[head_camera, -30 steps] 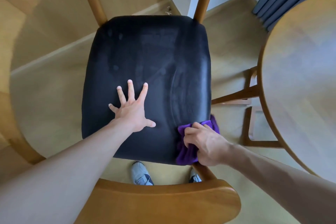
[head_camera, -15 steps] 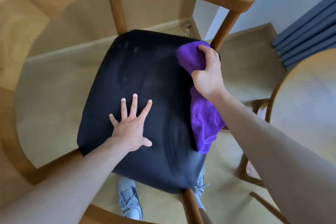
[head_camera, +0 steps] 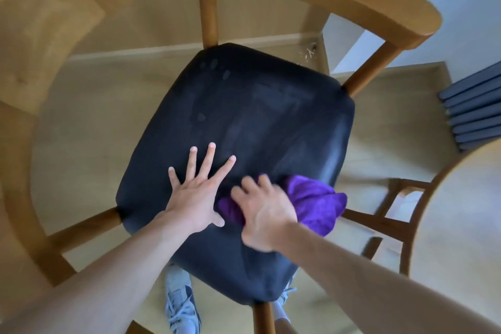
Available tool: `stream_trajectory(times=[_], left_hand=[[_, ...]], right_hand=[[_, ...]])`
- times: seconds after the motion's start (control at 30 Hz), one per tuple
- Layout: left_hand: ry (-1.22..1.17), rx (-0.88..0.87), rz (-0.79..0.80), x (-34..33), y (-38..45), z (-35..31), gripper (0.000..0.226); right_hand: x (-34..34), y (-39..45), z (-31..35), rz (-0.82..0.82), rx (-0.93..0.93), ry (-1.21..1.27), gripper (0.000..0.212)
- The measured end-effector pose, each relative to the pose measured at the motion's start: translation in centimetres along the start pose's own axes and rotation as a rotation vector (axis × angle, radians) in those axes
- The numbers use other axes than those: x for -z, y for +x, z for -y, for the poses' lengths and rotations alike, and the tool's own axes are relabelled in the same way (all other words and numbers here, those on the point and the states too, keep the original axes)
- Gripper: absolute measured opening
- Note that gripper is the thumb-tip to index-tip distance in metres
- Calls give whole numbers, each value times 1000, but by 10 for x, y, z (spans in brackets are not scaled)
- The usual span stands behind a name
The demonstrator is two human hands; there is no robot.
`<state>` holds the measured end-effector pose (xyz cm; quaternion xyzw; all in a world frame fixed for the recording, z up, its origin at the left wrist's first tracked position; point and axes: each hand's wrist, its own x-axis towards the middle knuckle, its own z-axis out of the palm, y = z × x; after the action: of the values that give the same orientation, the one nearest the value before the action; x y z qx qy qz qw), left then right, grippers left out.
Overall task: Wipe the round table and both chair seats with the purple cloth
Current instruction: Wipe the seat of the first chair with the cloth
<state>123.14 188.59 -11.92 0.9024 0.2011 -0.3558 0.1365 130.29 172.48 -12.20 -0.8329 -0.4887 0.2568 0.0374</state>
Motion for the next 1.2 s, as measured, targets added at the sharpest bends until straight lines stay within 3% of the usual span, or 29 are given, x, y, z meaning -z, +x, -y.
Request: stream_trajectory(times=[0.07,0.13,0.2,0.27,0.33,0.37,0.47,0.53,0.6,0.7,0.93,1.0,1.07,1.13,1.2], left_hand=[[-5,5,-2,1,0,0,142],[-6,6,-1,0,0,0,145],[9,6,-7,0,0,-1,149],[19,15,-6,0,0,0,151],[24,16,-4,1,0,-1,151],[25,14,-7,1,-1,-2,151],[27,19,-13,-1,0,-1,152],[29,24,-14,-2,0,-1,152],[31,23,-12,-2,1,-1,152],[20,19,0,0,1,-2,151],[16,17,-13,-1,-1,0,150],[9,15,-21,-2,0,1,151],[3,19,-27,-3,0,1,152],[-1,21,-23,-4,1,1,153],[-7,21,-29,-6,2,2,155]], right_hand=[[-2,-15,4,110,106,3,46],[5,-23,-4,110,129,78,40],[26,-17,-21,-104,-23,291,29],[57,6,-52,-450,-257,549,23],[91,39,-90,-688,-465,699,39],[105,57,-107,-704,-555,751,53],[119,99,-129,-504,-663,769,87],[102,113,-121,-300,-649,568,99],[79,113,-107,-205,-562,353,108],[55,89,-80,-135,-288,157,110],[58,37,-63,29,-38,289,91],[71,28,-68,-95,-78,528,71],[90,32,-78,-356,-281,759,55],[111,47,-91,-567,-528,994,48],[129,61,-100,-704,-643,1169,48]])
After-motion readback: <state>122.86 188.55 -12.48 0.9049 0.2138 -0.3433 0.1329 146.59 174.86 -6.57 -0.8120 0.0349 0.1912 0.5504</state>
